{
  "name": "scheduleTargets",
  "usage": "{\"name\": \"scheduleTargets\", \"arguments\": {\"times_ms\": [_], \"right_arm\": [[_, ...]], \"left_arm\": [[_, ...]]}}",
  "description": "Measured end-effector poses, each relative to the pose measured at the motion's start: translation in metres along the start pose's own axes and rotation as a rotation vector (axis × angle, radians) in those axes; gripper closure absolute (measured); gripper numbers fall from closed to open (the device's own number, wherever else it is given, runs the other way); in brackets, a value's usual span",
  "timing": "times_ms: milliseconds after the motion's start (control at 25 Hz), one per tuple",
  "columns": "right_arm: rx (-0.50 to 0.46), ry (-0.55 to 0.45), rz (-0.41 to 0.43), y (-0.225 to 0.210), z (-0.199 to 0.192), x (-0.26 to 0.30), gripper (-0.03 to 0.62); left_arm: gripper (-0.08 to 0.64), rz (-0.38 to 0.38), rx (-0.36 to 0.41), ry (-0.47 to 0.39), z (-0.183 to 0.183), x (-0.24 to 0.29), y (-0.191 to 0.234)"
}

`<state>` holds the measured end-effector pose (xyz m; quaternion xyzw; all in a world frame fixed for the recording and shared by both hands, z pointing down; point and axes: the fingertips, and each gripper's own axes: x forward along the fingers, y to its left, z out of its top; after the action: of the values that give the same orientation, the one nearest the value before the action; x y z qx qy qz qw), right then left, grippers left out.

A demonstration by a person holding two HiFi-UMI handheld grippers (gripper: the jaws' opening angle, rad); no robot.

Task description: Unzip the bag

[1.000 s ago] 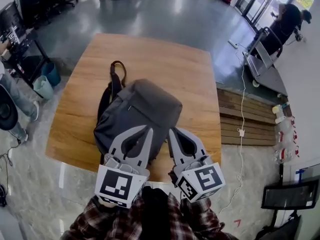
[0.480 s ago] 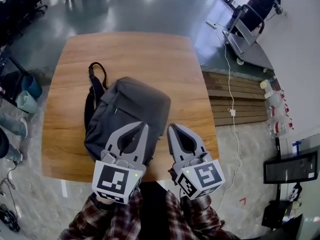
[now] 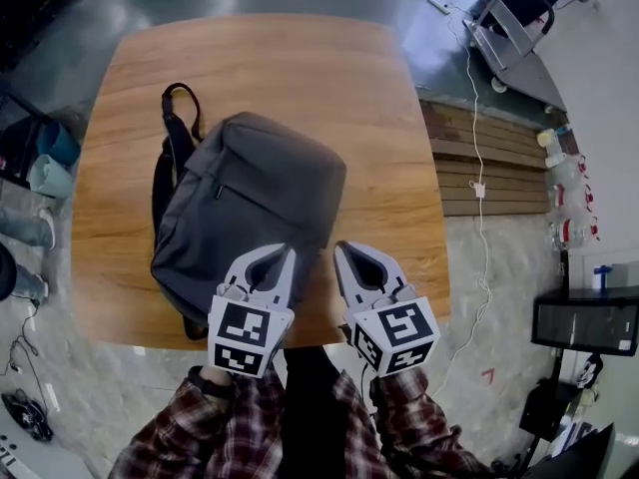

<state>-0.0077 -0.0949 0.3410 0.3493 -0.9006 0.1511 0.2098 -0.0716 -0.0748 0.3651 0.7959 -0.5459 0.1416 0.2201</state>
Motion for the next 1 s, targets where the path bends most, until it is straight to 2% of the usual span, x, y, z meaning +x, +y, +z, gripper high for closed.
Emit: {"name": "scheduleTargets", "arguments": {"times_ms": [200,320,560,640,760,880,1000], "right_arm": [[0.048,0.111,0.0,-0.015,-0.062,0.027,0.581],[0.078,0.16,0.003,-0.018,-0.091,0.037,0.581],[0.103,0.217,0.016,-0.014,-0.128,0.051,0.581],[0.055,0.252,0.035,-0.015,-0.137,0.056,0.581],[-0.108,0.337,0.088,-0.016,-0.152,0.066,0.575],[-0.268,0.414,0.171,-0.015,-0.161,0.076,0.515],[-0.349,0.471,0.254,-0.012,-0.163,0.083,0.486]], "left_arm": [[0.551,0.029,-0.004,0.122,-0.058,0.036,0.022],[0.551,0.035,-0.035,0.184,-0.086,0.049,0.029],[0.551,0.042,-0.047,0.2,-0.102,0.06,0.03],[0.551,0.036,-0.054,0.199,-0.102,0.061,0.03],[0.551,0.029,-0.06,0.2,-0.105,0.06,0.031],[0.551,0.019,-0.065,0.2,-0.106,0.061,0.03],[0.551,0.016,-0.067,0.197,-0.107,0.06,0.03]]}}
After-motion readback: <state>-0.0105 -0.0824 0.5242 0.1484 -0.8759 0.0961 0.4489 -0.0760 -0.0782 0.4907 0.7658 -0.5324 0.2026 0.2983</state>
